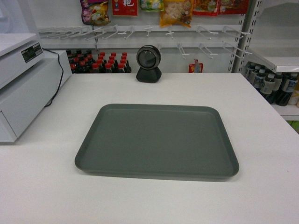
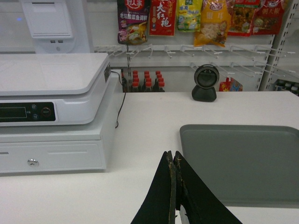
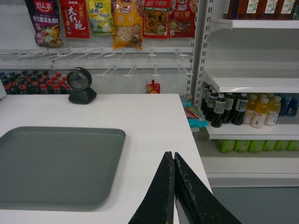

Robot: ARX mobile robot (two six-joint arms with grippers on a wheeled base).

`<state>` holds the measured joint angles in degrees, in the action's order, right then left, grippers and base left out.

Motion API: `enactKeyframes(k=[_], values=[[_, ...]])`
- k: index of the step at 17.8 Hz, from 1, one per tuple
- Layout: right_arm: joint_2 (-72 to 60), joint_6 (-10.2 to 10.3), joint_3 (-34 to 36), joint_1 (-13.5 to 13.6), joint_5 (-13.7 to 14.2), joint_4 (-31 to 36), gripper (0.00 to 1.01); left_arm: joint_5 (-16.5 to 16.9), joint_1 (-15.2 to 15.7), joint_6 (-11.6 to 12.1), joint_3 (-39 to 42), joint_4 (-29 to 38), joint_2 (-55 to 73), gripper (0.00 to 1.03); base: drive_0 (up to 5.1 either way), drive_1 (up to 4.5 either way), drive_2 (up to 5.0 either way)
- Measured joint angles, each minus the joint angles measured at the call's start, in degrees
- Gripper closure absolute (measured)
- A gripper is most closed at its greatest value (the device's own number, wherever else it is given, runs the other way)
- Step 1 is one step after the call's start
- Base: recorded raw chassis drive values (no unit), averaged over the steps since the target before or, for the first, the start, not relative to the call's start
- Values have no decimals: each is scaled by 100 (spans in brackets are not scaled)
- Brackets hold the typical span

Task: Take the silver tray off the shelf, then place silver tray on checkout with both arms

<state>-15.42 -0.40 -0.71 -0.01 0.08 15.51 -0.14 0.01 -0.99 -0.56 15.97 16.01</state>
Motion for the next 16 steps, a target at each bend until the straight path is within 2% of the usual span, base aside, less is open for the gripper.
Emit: enactKeyframes(k=[8, 9, 10, 15, 16], values=[[662, 0, -2, 0, 0, -732, 100, 0, 0, 0, 0, -605, -625, 102, 0, 0, 0], [957, 2, 0, 0, 0, -1213, 100, 2, 0, 0, -13, -909, -811, 102, 0, 0, 0], [1432, -2, 0, 0, -7, -1600, 100, 15, 0, -2, -2, -1580, -1255, 102, 0, 0, 0], [1519, 0, 0, 0, -7, -1565, 100, 13, 0, 0, -2, -1644, -1554, 102, 0, 0, 0], [1519, -2, 0, 0, -9, -1576, 91, 11, 0, 0, -2, -1606, -1554, 95, 0, 0, 0]])
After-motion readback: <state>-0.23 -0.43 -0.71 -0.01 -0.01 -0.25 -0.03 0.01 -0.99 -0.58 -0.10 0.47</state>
